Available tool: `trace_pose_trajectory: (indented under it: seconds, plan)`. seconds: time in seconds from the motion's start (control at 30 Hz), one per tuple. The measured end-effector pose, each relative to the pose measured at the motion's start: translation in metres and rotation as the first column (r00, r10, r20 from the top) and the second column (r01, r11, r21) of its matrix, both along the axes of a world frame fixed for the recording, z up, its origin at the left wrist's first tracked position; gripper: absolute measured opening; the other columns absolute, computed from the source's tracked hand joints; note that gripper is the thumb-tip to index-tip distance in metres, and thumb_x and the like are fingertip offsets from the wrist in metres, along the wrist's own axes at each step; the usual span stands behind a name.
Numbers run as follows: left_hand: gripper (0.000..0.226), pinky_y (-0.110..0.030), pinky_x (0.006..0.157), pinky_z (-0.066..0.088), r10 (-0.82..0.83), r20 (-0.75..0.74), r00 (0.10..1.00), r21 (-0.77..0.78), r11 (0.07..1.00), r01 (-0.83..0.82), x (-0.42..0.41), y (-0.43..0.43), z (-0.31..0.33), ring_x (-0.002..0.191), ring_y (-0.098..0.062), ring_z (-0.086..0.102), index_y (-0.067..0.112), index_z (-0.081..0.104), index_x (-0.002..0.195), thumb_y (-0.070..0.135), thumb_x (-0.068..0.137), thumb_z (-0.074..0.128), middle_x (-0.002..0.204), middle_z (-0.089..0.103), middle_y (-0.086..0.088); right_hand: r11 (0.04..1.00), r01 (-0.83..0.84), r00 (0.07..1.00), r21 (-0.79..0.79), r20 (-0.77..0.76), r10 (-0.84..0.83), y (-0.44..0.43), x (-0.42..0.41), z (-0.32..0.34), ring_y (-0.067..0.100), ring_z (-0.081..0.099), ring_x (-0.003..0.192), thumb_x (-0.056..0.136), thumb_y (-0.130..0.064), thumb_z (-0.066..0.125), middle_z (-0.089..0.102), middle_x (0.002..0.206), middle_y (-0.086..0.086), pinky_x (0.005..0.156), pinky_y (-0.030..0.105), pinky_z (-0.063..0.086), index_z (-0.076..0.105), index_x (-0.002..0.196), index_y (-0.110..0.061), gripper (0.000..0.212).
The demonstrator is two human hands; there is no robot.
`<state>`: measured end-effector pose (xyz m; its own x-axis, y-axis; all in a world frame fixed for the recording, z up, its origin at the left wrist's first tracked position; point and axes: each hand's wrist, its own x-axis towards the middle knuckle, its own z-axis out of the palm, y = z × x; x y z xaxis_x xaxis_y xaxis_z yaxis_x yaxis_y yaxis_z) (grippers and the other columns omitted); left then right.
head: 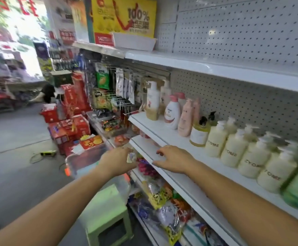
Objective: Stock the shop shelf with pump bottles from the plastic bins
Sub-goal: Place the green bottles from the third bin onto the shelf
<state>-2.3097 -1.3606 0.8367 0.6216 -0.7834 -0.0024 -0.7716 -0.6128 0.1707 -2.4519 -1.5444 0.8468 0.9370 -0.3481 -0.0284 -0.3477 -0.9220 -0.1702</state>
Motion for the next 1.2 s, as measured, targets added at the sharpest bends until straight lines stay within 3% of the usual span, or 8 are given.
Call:
trace_pose_trajectory:
  seconds: [0.17,0.37,0.57,0.7,0.8,0.9,1.2]
  plan:
    - [0.056,-0.036,0.085,0.053,0.118,0.002,0.993,0.009,0.993,-0.118,0.078,0.040,-0.011,0.107,-0.023,0.063,0.023,0.059,0.124,0.060,0.082,0.054,0.122,0.066,0.002,0.992,-0.127,0.992,0.011,-0.017,0.127,0.026,0.093,-0.013,0.020,0.059,0.112,0.088,-0.065,0.053,0.063,0.125,-0.001,0.089,0.038,0.051,0.056,0.129,-0.025,0.058]
    - [0.063,-0.033,0.086,0.054,0.232,-0.008,0.973,0.036,0.972,-0.232,0.157,0.085,-0.034,0.114,-0.018,0.061,0.027,0.052,0.136,0.056,0.081,0.058,0.130,0.063,0.005,0.980,-0.193,0.979,0.054,-0.048,0.196,0.047,0.191,-0.031,0.021,0.060,0.112,0.080,-0.073,0.048,0.062,0.129,0.000,0.090,0.042,0.052,0.056,0.129,-0.025,0.070]
    - [0.061,-0.035,0.089,0.054,0.286,-0.016,0.958,0.090,0.955,-0.284,0.217,0.104,-0.054,0.113,-0.019,0.061,0.024,0.056,0.132,0.058,0.081,0.056,0.130,0.063,0.005,0.965,-0.250,0.961,0.085,-0.101,0.258,0.058,0.266,-0.056,0.020,0.062,0.107,0.082,-0.068,0.053,0.064,0.121,0.000,0.081,0.037,0.053,0.058,0.125,-0.021,0.064]
    - [0.060,-0.038,0.089,0.055,0.314,-0.032,0.949,0.103,0.945,-0.310,0.249,0.104,-0.068,0.112,-0.020,0.062,0.024,0.056,0.130,0.060,0.082,0.056,0.129,0.063,0.004,0.954,-0.285,0.949,0.092,-0.111,0.295,0.054,0.310,-0.070,0.021,0.062,0.105,0.079,-0.070,0.051,0.064,0.120,0.000,0.082,0.042,0.054,0.058,0.119,-0.024,0.061]
    - [0.061,-0.038,0.090,0.055,0.327,-0.046,0.944,0.128,0.939,-0.319,0.273,0.097,-0.080,0.115,-0.021,0.061,0.023,0.054,0.134,0.057,0.084,0.056,0.133,0.061,0.003,0.945,-0.309,0.940,0.109,-0.115,0.321,0.048,0.341,-0.078,0.021,0.060,0.113,0.077,-0.070,0.049,0.062,0.128,0.000,0.089,0.045,0.053,0.057,0.129,-0.024,0.071]
    - [0.062,-0.036,0.090,0.054,0.348,-0.055,0.936,0.125,0.932,-0.339,0.304,0.083,-0.087,0.115,-0.020,0.060,0.024,0.054,0.135,0.058,0.083,0.055,0.134,0.061,0.003,0.936,-0.334,0.934,0.110,-0.091,0.345,0.037,0.377,-0.085,0.022,0.057,0.120,0.084,-0.063,0.054,0.058,0.136,0.001,0.094,0.042,0.051,0.051,0.138,-0.021,0.069]
    - [0.058,-0.034,0.082,0.057,0.438,-0.093,0.894,0.154,0.893,-0.422,0.404,0.028,-0.103,0.102,-0.019,0.065,0.024,0.061,0.125,0.061,0.081,0.056,0.120,0.068,0.002,0.893,-0.443,0.891,0.077,-0.078,0.448,-0.003,0.506,-0.106,0.018,0.055,0.120,0.089,-0.061,0.056,0.055,0.136,-0.003,0.096,0.037,0.050,0.049,0.138,-0.025,0.061]
